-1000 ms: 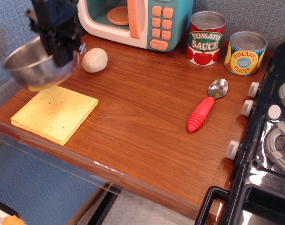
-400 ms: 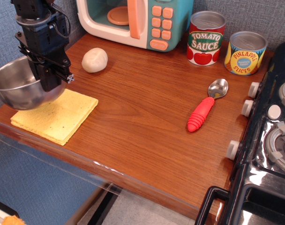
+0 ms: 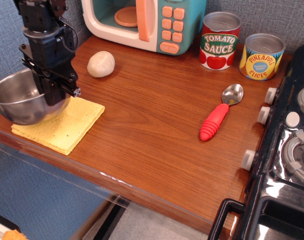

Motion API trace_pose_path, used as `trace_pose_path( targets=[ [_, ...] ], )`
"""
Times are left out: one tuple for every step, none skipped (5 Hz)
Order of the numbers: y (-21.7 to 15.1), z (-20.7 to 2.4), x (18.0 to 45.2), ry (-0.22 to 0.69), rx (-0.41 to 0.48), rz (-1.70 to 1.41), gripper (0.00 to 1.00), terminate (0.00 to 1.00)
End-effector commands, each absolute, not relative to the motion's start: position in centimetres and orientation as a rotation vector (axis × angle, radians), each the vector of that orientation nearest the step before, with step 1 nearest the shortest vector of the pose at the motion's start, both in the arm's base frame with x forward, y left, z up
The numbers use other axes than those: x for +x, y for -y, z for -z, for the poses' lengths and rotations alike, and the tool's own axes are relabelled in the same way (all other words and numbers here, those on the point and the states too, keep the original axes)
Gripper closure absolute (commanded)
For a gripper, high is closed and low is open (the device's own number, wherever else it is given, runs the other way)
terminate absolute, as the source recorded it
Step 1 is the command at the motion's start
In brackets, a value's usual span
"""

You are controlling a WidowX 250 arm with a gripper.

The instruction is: Place the pot on top of the yellow towel

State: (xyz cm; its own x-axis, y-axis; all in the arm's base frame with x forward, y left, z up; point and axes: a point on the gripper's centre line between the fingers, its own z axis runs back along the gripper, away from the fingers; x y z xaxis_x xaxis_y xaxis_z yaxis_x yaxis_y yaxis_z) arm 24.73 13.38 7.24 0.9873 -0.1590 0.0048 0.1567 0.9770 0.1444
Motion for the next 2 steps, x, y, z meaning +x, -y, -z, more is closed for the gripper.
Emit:
trace_pose_path(
  targets=[
    [-12.74,-8.25,24.99,0.049,0.177,0.210,1.00,0.00],
    [-12.35,-8.04,25.20,0.035,0.188,0.204,0.00,0.00]
  ],
)
